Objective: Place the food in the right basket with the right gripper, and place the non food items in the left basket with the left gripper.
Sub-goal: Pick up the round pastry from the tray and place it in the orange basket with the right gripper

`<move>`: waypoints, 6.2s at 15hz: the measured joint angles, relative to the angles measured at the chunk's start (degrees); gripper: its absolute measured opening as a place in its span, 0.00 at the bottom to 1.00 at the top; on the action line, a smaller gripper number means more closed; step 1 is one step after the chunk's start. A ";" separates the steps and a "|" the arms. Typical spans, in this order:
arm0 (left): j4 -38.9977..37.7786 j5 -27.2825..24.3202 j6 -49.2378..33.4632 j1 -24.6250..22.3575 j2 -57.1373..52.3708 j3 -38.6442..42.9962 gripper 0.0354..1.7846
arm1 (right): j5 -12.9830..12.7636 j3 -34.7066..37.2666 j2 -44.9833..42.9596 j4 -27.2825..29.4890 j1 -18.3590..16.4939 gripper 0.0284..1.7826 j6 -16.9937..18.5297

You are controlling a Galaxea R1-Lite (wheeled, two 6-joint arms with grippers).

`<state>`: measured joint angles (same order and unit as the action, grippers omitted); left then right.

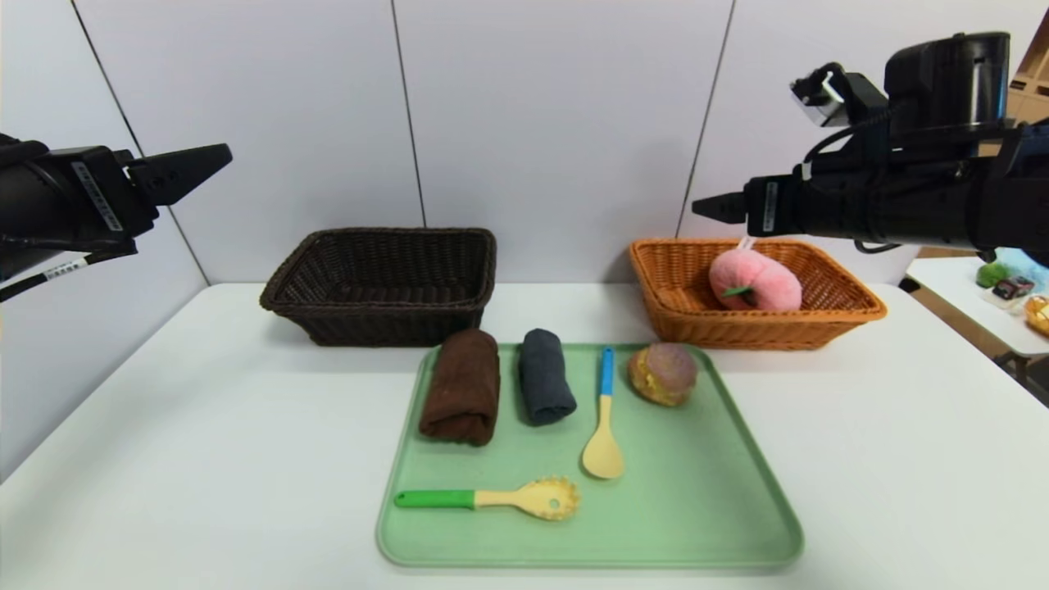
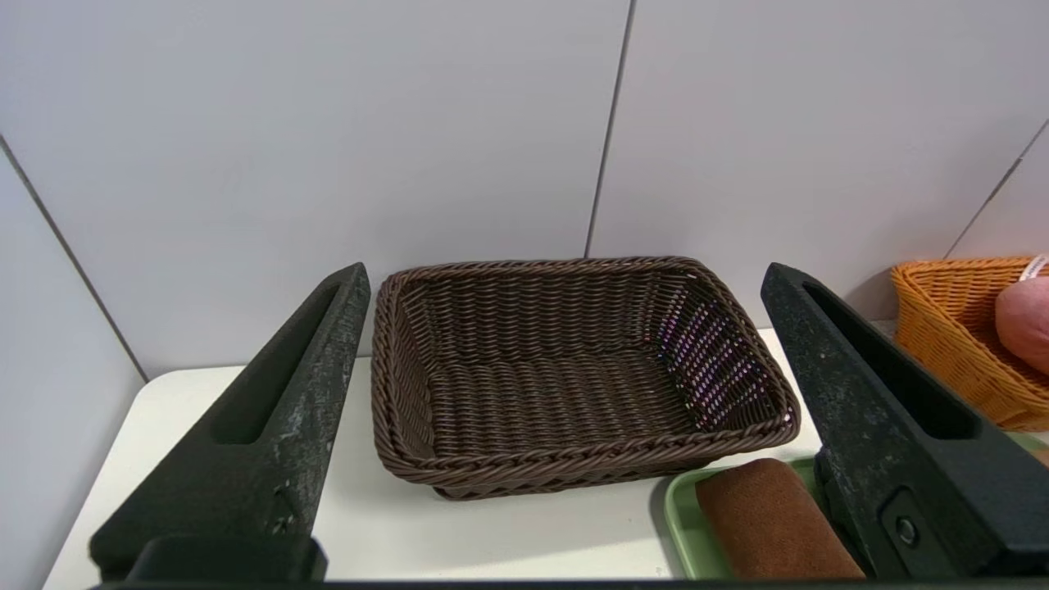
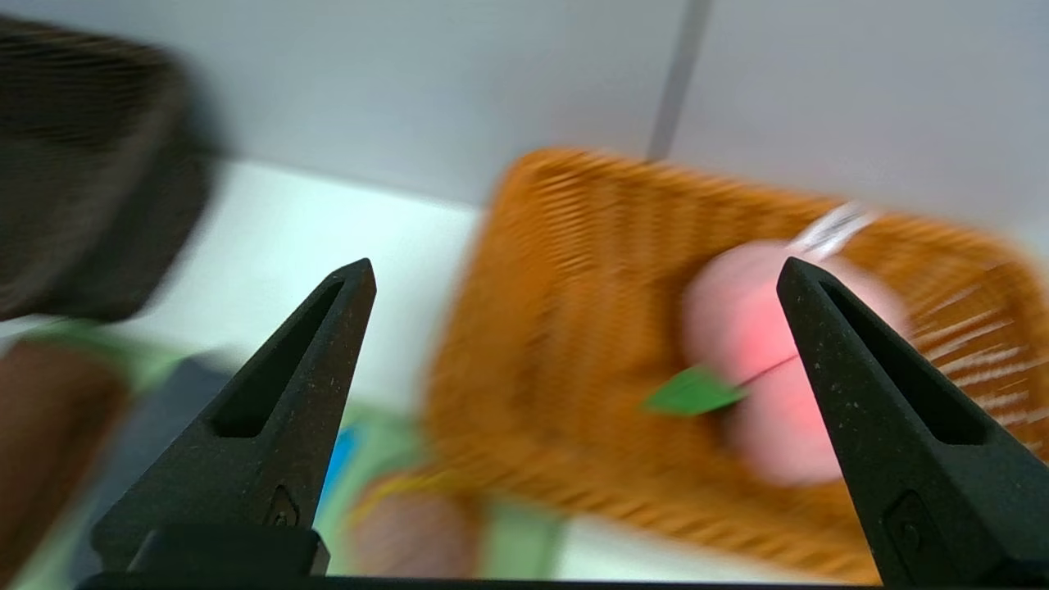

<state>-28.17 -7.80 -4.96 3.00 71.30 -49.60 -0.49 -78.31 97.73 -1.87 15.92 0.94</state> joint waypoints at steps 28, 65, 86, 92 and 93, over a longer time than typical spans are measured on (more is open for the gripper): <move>0.28 -0.16 0.17 0.00 -0.85 1.79 0.94 | -14.95 7.20 15.14 10.90 12.89 0.95 17.08; -0.13 -0.16 -0.11 0.05 0.59 2.32 0.94 | -15.56 -18.38 22.16 3.40 1.05 0.45 -0.91; -0.22 -0.05 -0.27 0.00 0.99 3.49 0.94 | -12.11 -32.96 30.68 30.00 -1.10 0.65 1.40; -0.21 -0.07 -0.27 0.00 1.44 3.22 0.94 | -12.26 -32.77 28.89 30.35 -0.82 0.82 1.49; -0.22 -0.05 -0.24 0.00 1.49 3.22 0.94 | -12.30 -32.71 28.09 30.44 -0.66 0.83 1.49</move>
<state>-28.39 -7.85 -5.21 3.00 72.79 -46.39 -12.79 -111.02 125.82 28.57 15.26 2.43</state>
